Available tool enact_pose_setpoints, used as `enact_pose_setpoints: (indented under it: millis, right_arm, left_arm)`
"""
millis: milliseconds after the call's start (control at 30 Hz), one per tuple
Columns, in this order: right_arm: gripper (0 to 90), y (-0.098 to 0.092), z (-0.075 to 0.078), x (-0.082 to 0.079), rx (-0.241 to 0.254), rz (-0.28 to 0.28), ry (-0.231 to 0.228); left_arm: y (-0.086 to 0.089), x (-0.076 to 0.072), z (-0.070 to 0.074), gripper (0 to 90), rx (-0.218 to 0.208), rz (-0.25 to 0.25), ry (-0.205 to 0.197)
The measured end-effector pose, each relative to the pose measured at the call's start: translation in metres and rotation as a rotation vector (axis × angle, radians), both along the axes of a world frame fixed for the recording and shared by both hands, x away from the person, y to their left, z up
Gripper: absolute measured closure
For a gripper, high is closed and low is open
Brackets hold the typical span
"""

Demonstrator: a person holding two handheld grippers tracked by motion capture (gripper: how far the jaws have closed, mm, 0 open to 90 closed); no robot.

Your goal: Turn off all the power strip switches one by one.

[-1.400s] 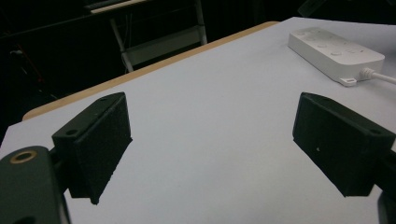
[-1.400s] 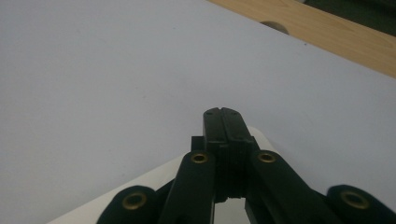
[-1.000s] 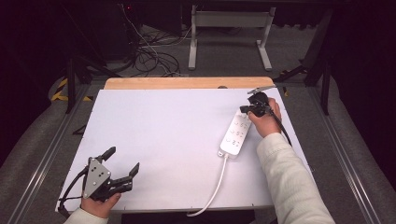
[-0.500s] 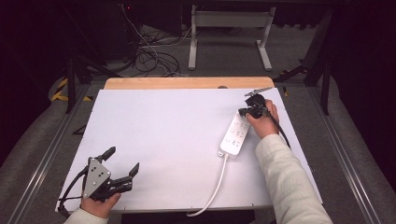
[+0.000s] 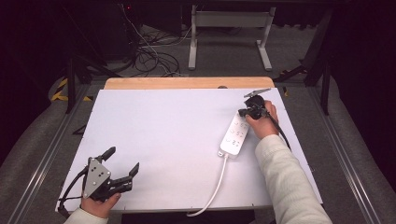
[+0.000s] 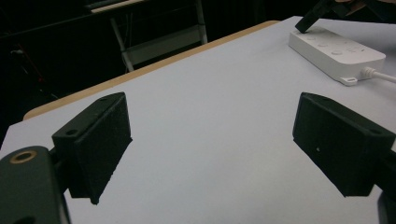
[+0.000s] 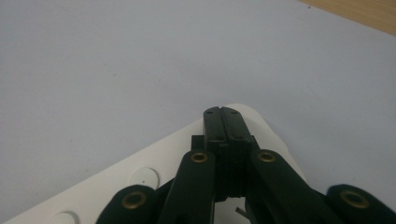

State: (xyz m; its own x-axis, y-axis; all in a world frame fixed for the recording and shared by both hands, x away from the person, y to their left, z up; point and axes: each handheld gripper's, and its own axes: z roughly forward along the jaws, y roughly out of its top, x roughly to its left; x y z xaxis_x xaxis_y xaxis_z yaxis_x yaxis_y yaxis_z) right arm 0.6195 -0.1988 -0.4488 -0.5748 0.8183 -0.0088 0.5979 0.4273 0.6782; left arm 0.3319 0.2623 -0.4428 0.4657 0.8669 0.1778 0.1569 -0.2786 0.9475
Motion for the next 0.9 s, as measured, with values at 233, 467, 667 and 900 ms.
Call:
enact_pose_setpoints:
  millis: [233,467,667,900]
  right_arm:
    - [90.0,-0.0003,-0.0006,0.0005,0.015,-0.002,0.005]
    - [90.0,0.0011,-0.0001,0.0003,0.004,-0.005,0.006]
    - [90.0,-0.0003,-0.0005,0.0014,0.014,-0.009,0.017]
    - [90.0,0.0058,-0.0014,0.001,0.002,0.005,0.001]
  left_arm:
    - [0.0002,-0.0002,0.0002,12.1,0.0,0.001,-0.003]
    - [0.0003,-0.0004,0.0003,12.1,0.002,-0.002,-0.004]
    - [0.0007,-0.0005,0.0005,12.1,0.002,-0.003,-0.004]
    - [0.0003,-0.0011,0.0005,12.1,-0.001,-0.001,-0.003]
